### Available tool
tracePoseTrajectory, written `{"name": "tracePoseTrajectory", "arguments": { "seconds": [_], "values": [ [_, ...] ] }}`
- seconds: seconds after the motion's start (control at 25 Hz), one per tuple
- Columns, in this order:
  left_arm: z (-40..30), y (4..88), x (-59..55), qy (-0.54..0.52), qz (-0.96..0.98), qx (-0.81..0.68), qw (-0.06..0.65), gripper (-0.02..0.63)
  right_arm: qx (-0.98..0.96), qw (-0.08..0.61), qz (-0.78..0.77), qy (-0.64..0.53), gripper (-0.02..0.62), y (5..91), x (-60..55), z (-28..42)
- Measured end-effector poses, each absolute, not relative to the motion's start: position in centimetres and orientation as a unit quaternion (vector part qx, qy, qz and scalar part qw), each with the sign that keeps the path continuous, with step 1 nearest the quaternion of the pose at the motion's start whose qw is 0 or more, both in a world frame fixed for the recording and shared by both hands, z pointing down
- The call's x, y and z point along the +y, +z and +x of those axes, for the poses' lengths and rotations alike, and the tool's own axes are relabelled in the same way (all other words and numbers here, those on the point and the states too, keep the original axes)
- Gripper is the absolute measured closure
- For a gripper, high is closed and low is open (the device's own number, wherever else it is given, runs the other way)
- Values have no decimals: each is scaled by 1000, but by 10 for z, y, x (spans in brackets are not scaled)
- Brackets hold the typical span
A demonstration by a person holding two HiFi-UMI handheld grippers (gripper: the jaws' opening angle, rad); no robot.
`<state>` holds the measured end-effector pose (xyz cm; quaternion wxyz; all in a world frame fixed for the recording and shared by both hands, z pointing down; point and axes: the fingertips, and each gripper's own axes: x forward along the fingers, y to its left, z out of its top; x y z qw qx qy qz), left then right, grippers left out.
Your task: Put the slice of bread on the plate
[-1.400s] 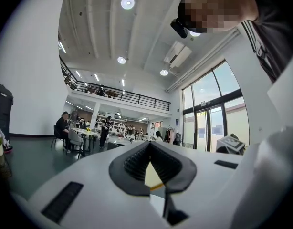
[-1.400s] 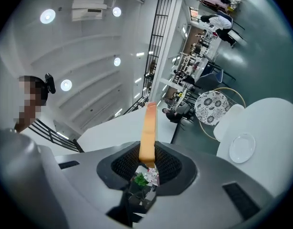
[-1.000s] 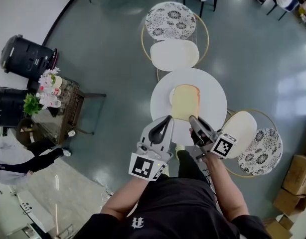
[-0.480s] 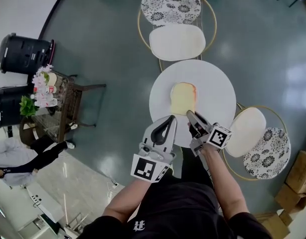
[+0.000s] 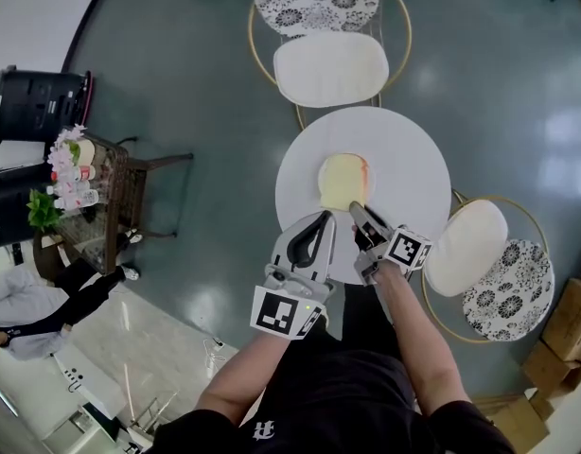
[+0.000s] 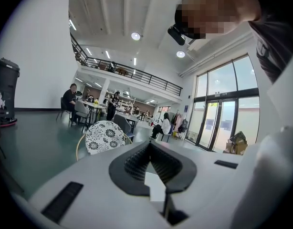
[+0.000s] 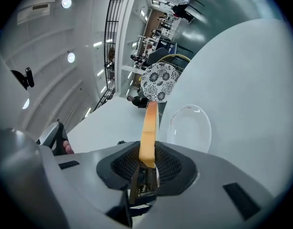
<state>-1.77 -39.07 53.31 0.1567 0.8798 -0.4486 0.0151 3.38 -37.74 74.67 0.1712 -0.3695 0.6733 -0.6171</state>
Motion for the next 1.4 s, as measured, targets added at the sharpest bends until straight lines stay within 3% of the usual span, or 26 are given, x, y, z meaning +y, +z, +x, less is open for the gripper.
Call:
{"name": "tracePoseTrajectory", "arguments": {
  "seconds": [0.44,0.6,0.92,1.16,1.4],
  "values": [
    [-16,542,-390,25,877,-449,168,603,638,143,-401,-642,511,790,-378,40],
    [-16,541,-388,27,877,-449,170,601,643,100,-423,-630,503,795,-378,41],
    [-18,543,-388,28,877,-450,168,603,665,-47,-471,-578,366,810,-372,45],
    [-19,544,-390,30,879,-447,164,603,672,-164,-507,-514,298,822,-371,53],
    [-20,545,-387,29,879,-447,165,603,686,-192,-525,-466,264,820,-372,63]
  ]
}}
